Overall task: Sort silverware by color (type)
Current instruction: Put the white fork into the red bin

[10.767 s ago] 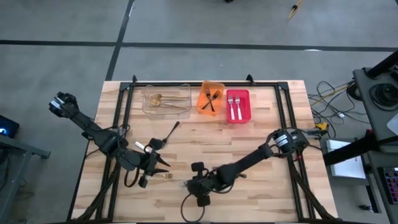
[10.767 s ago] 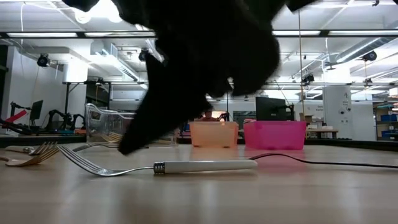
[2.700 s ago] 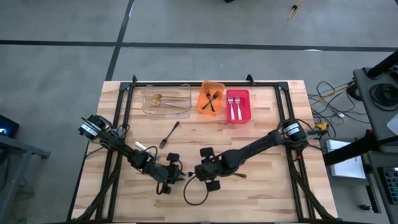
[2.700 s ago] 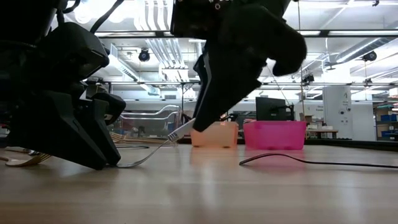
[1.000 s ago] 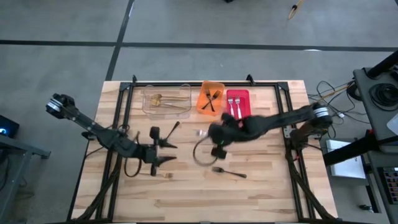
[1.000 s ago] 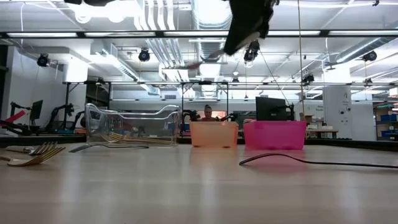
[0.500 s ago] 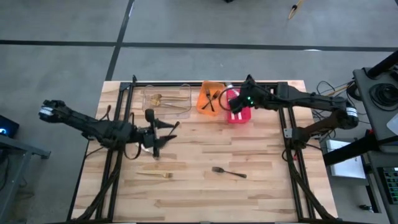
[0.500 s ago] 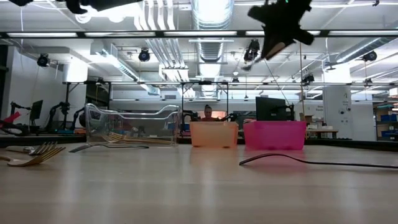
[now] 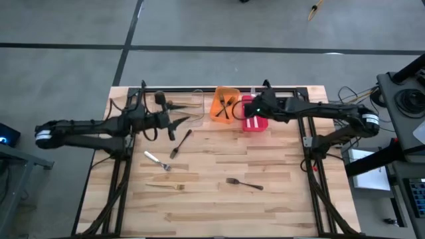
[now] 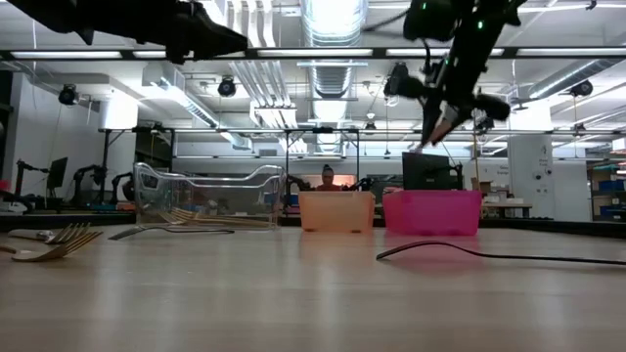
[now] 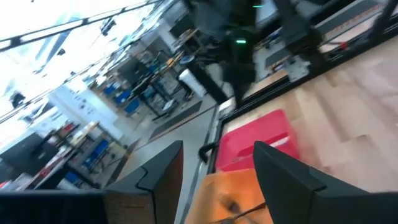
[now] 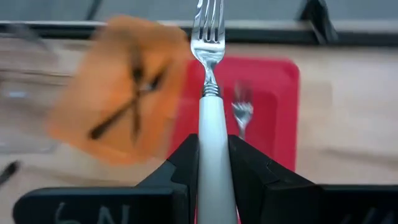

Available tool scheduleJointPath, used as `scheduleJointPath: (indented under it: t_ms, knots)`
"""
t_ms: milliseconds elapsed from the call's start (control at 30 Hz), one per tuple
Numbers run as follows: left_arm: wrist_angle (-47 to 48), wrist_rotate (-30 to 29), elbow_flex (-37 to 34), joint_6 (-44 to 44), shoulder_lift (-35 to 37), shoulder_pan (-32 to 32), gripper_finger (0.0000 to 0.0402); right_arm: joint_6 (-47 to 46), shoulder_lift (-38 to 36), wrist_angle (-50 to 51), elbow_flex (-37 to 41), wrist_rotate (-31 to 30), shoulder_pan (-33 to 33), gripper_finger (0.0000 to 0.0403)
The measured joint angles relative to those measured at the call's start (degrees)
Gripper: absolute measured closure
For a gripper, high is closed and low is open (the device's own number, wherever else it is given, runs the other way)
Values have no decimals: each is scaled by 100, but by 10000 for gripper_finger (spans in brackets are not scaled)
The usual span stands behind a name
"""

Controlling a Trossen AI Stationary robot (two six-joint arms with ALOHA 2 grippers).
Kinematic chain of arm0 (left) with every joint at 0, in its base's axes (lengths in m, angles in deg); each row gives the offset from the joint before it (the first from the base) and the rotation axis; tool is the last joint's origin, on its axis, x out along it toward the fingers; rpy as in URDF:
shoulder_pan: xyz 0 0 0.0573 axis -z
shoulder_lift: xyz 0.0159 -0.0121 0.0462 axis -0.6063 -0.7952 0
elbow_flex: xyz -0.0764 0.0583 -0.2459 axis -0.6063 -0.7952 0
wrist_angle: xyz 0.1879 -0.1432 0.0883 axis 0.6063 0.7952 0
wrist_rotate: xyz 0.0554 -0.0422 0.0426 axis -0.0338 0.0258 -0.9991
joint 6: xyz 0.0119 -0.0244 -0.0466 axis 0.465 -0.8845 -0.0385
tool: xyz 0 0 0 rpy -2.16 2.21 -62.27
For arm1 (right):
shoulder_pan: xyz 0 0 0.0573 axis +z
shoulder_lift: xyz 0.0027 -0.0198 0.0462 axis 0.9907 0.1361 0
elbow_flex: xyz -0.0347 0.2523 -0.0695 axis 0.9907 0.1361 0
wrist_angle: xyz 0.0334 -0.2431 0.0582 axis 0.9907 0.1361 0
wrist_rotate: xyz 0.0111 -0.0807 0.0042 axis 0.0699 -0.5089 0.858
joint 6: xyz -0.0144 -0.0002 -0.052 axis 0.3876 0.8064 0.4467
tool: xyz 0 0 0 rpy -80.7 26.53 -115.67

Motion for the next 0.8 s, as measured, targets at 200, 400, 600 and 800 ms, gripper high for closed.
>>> scheduleJointPath:
  t_ms: [200,400,600,800]
  knots:
    - [-39,7,3,-2,2,-329,225,-1001,621,-7,294,29,175,345]
    - [-39,11,5,-2,-7,-344,225,-1127,1212,1,-1,109,185,345]
    - [-39,13,7,0,-9,-344,225,-925,1685,160,-464,113,73,345]
    - [-38,15,7,5,-20,-344,225,-1013,1849,525,-716,75,73,345]
